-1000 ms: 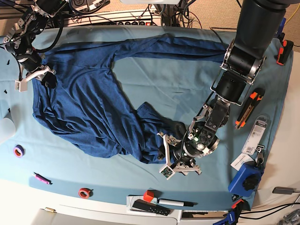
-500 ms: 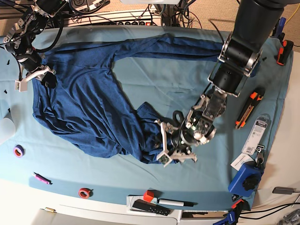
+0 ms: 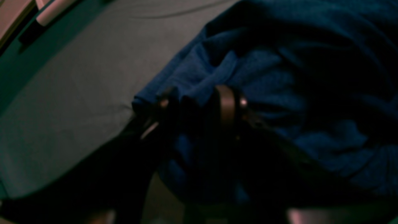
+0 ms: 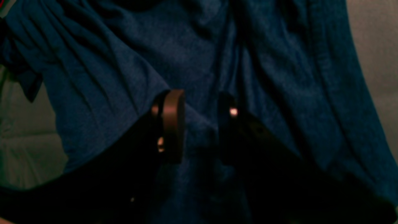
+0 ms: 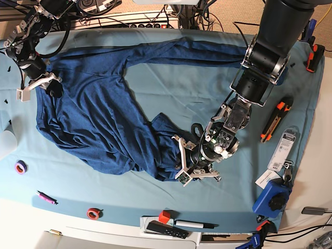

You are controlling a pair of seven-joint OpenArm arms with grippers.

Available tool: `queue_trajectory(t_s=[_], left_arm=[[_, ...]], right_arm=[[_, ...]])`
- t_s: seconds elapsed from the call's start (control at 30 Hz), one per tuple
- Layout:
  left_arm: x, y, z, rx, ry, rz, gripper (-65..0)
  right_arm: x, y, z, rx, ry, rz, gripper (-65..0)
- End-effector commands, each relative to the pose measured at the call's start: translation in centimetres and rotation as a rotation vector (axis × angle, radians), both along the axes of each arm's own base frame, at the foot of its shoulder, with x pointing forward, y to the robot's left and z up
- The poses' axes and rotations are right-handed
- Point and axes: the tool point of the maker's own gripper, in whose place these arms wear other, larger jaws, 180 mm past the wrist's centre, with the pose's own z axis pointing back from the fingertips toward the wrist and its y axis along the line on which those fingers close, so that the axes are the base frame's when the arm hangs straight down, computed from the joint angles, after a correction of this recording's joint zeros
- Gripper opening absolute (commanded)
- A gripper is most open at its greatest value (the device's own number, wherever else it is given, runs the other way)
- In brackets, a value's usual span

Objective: Layout the t-shirt on the table in an organized manner, then fold the t-shirt properly
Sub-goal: 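Lower the left gripper onto the bunched shirt body and pinch it, then drag the pinched shirt body with the left gripper toward the sleeve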

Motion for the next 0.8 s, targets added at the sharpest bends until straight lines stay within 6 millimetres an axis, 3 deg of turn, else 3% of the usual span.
queue_trajectory(t_s=[0.0,0.1,0.17,0.37,0.57,0.77], left_arm=[[1.5,-0.5,2.8,-0.032,-0.072,-0.003,-50.0],[1.5,-0.5,2.9,-0.037,-0.077,-0.005,-55.0],[1.5,-0.5,2.9,-0.037,-0.077,-0.005,-64.4],[2.0,-0.7,3.9,-0.050,-0.106,-0.014,-65.0],[3.5,-1.5,7.7,-0.061,-0.127,-0.057,-65.0],[0.3,-3.4,11.4,-0.107,-0.042,-0.250,-65.0]], right_arm=[[0.9,-0.7,1.8,-0.023,-0.063,0.003,-46.5],[0.9,-0.7,1.8,-0.023,-0.064,0.004,-46.5],[0.9,-0.7,1.8,-0.023,-0.064,0.004,-46.5],[0.9,-0.7,1.8,-0.023,-0.064,0.003,-46.5],[0.9,-0.7,1.8,-0.023,-0.064,0.003,-46.5],[0.9,-0.7,1.8,-0.024,-0.063,0.003,-46.5]])
